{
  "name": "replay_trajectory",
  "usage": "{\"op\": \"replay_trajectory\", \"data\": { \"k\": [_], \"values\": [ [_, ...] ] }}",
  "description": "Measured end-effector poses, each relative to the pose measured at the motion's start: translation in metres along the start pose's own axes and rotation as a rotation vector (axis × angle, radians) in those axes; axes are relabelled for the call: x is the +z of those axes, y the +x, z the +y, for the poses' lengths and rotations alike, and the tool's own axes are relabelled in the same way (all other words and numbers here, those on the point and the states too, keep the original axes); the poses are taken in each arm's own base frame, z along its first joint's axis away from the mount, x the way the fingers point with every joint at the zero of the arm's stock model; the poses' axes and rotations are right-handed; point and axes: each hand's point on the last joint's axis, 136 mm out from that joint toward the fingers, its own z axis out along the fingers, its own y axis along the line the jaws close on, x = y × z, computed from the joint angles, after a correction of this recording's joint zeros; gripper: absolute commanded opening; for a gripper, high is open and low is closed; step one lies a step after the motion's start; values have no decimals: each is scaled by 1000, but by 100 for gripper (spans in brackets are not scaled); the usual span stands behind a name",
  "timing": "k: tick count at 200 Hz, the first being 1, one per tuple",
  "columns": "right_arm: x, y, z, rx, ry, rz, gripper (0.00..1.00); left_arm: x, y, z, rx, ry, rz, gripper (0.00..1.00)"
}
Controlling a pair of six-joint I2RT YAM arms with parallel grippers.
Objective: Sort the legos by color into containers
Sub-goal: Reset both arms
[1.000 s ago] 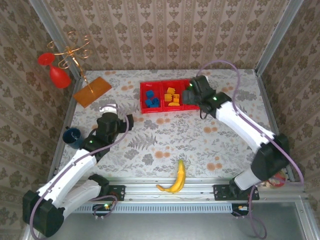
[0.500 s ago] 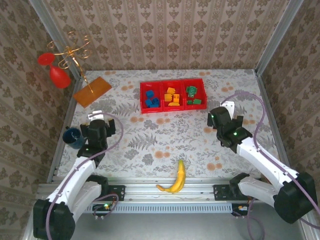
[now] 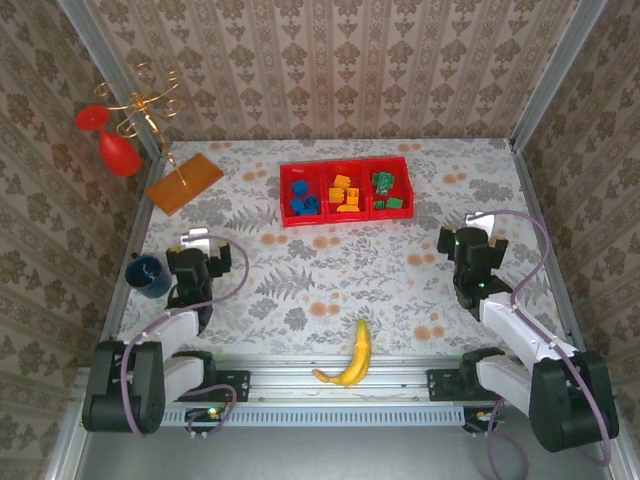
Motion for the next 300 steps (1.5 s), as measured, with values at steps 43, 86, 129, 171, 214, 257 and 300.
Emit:
{"op": "replay_trajectory", "data": {
  "k": [43, 86, 129, 171, 214, 257, 300],
  "values": [
    [11, 1, -3, 51, -60, -39, 100, 16, -10, -9, -15, 71, -77, 100],
    [21, -1, 6, 60, -129, -77, 100, 39, 8, -22, -16, 148, -62, 100],
    [34, 11, 18, 39, -202, -63, 100, 55, -7, -36, -12, 269, -71, 100],
    [39, 12, 41, 40, -335, -67, 100, 59, -22, -30, -26, 310, -107, 100],
    [57, 39, 65, 25, -433, -6, 100, 58, -19, -34, -26, 328, -95, 100],
    [59, 19, 79, 1, -450, -49, 100, 60, -17, -32, -26, 306, -83, 100],
    [59, 15, 82, -13, -440, -58, 100, 62, -14, -29, -16, 232, -63, 100]
  ]
}}
